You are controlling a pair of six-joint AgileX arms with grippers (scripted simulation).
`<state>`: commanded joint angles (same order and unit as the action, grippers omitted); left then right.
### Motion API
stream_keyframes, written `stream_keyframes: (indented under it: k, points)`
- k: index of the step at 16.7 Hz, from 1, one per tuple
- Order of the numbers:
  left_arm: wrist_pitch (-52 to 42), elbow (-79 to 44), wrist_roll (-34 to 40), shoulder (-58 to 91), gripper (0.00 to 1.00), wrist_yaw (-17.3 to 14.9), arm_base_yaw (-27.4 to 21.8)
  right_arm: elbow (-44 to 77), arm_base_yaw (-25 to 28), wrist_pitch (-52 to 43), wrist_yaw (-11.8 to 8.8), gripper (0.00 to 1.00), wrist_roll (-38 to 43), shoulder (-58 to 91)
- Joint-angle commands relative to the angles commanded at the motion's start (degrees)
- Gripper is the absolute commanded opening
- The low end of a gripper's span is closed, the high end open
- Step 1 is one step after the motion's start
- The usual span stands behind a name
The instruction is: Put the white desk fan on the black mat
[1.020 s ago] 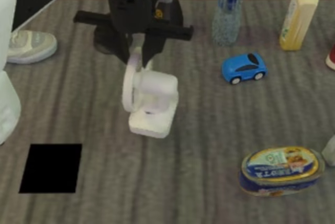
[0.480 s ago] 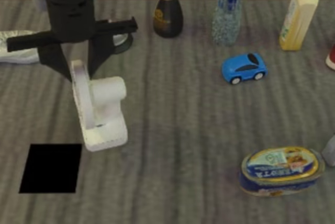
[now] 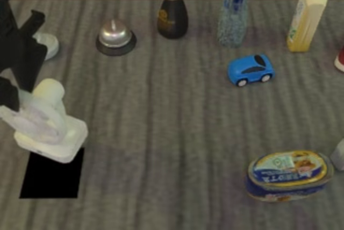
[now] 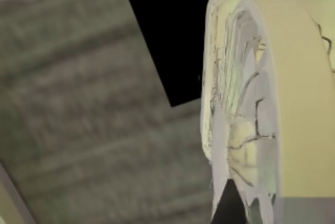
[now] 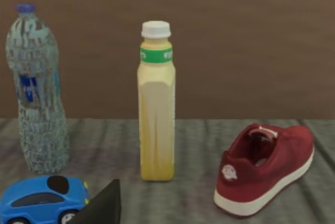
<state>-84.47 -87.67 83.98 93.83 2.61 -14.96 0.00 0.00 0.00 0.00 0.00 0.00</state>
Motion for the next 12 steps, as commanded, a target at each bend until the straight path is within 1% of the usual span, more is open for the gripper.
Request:
stream_keyframes:
  k: [2, 5, 7, 12]
  points:
    - [1.47, 4.40, 7.90, -3.23, 0.00, -0.96, 1.98, 0.00, 0.00, 0.00, 0.00, 1.00, 0.00, 0.00]
    - [3.11, 9.27, 15.23, -6.26, 0.00, -2.23, 4.03, 0.00, 0.00, 0.00, 0.00, 1.00, 0.00, 0.00]
    - [3.61, 10.73, 17.11, -7.05, 0.00, -2.66, 4.62, 0.00, 0.00, 0.00, 0.00, 1.00, 0.00, 0.00]
    - [3.70, 10.84, 16.98, -6.86, 0.00, -2.59, 4.36, 0.00, 0.00, 0.00, 0.00, 1.00, 0.00, 0.00]
